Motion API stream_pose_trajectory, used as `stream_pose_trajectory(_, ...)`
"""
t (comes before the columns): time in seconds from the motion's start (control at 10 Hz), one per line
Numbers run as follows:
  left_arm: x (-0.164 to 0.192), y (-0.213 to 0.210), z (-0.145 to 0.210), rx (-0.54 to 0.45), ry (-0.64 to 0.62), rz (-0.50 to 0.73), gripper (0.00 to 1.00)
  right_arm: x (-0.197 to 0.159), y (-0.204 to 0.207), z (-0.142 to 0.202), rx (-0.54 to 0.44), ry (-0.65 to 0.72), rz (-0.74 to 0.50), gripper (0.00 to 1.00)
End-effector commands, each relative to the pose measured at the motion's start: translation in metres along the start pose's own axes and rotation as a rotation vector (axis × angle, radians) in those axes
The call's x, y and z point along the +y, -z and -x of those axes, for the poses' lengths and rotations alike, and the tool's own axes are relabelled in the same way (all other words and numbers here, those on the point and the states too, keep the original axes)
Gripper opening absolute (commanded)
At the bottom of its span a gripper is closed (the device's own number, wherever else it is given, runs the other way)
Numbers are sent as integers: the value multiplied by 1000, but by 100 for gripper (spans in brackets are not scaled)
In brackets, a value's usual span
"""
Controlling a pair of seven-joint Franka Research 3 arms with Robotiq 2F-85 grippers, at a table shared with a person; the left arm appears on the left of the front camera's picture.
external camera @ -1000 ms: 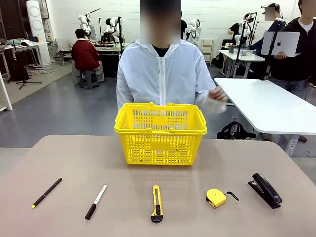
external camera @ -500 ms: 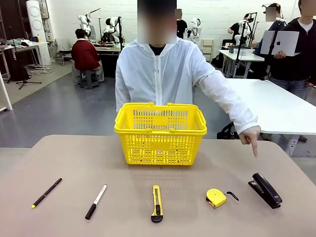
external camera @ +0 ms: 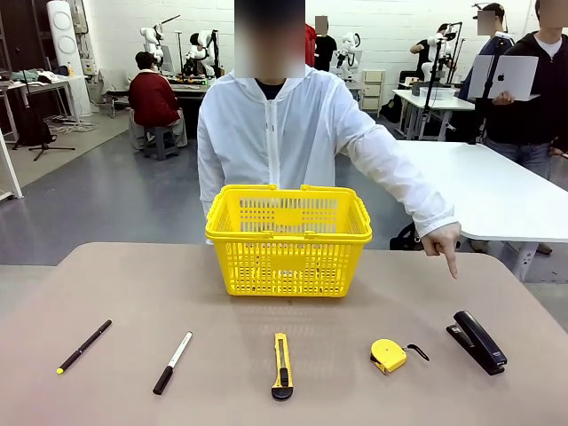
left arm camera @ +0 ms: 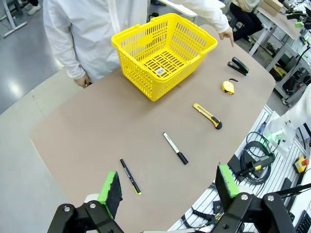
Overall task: Place the items the person wants into the basket.
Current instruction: Pick up the item the person points to and place it in the Market Basket.
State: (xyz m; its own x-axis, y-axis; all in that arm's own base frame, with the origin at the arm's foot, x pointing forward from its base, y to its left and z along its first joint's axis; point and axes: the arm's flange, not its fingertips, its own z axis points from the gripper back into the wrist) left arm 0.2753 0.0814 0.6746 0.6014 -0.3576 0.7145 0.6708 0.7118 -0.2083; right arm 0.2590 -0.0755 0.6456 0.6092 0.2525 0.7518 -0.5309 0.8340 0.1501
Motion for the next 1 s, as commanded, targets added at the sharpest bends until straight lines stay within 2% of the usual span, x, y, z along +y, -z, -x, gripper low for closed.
stream_pose_trajectory(0.0,0,1,4,-10,10,3,100,0,1,1,-13,-1,-14,100)
stream_pose_trajectory(0.1,0,1,4,-10,10,3,100,0,0,0,0,0,0,100)
stream_pose_trajectory(0.2,0,1,4,-10,10,3,100,-1,33,-19,202,-59,19,100)
stream_pose_trajectory(0.4,0,1,4,-10,10,3,100,-1,93,-48,437,-69,120,100)
stream_pose_trajectory(0.5,0,1,4,-10,10,3,100,-2,120,-48,513,-65,182,100)
stream_pose_trajectory(0.6,0,1,4,-10,10,3,100,-8,152,-39,592,-37,265,100)
stream_pose_trajectory(0.7,0,1,4,-10,10,3,100,-15,181,-26,656,-27,286,100)
stream_pose_trajectory(0.8,0,1,4,-10,10,3,100,-23,211,-9,669,-28,301,100)
stream_pose_trajectory(0.9,0,1,4,-10,10,3,100,-31,238,7,676,-29,245,100)
